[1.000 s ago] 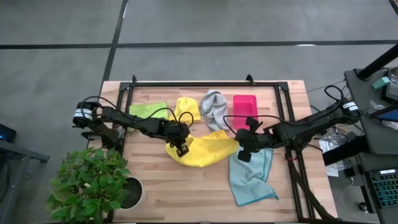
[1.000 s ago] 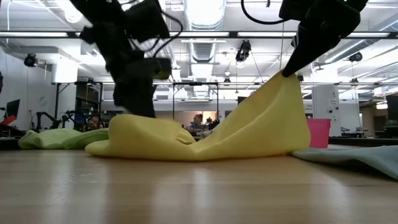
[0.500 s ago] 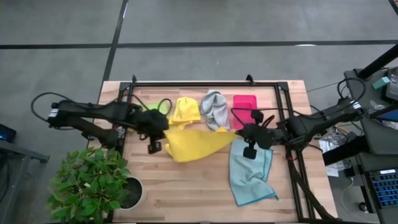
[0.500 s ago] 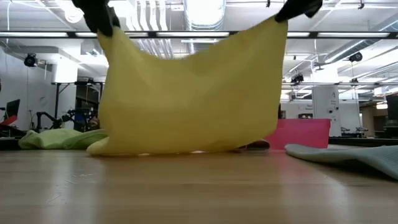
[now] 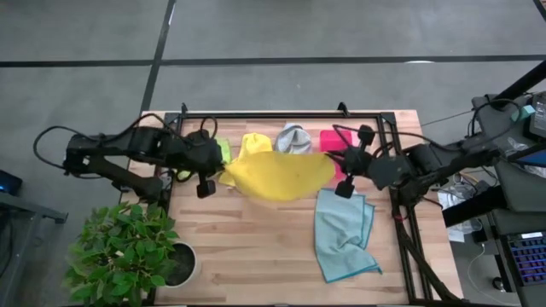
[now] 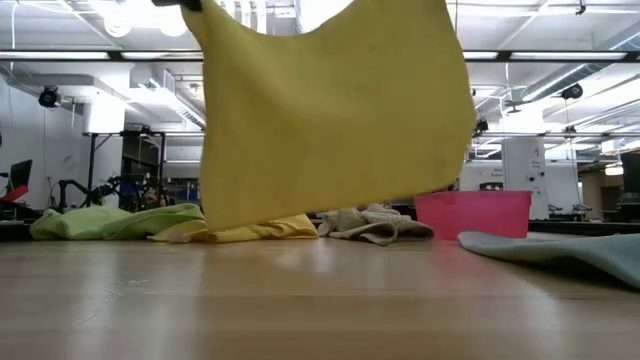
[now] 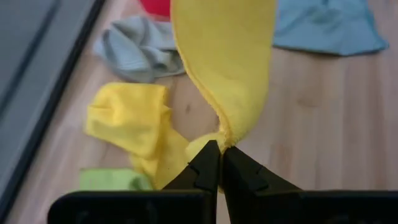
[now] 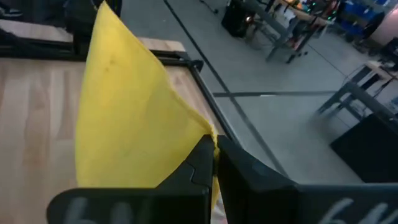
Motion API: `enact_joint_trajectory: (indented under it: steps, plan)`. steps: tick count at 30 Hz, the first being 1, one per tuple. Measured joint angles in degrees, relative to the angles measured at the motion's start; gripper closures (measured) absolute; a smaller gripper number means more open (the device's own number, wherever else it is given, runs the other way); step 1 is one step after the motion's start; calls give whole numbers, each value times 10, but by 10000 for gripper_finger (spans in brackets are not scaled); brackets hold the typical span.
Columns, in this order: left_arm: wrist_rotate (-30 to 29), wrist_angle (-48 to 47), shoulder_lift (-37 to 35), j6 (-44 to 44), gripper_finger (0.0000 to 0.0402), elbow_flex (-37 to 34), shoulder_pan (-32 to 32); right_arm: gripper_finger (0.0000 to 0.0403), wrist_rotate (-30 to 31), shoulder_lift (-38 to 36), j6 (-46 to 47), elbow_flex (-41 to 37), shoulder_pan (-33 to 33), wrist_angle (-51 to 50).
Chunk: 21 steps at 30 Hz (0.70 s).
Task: Fold microfiber towels
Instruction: Fold the bottom yellow microfiber towel
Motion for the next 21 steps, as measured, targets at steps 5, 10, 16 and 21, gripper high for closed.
enact_joint_trajectory:
  steps: [5, 10, 16, 21]
  plan:
    - [-49, -31, 14, 13, 402, 28, 3, 394, -57, 0, -6, 12, -7, -8]
    - [-48, -156, 38, 29, 402, 62, 14, 394, -39, 8, 5, 1, -18, -16]
    - [-21, -223, 52, 7, 402, 55, 6, 394, -50, 16, 36, -19, -10, -15]
    - [53, -206, 70, -19, 401, 43, -37, 394, -98, 15, 108, -63, 29, -13]
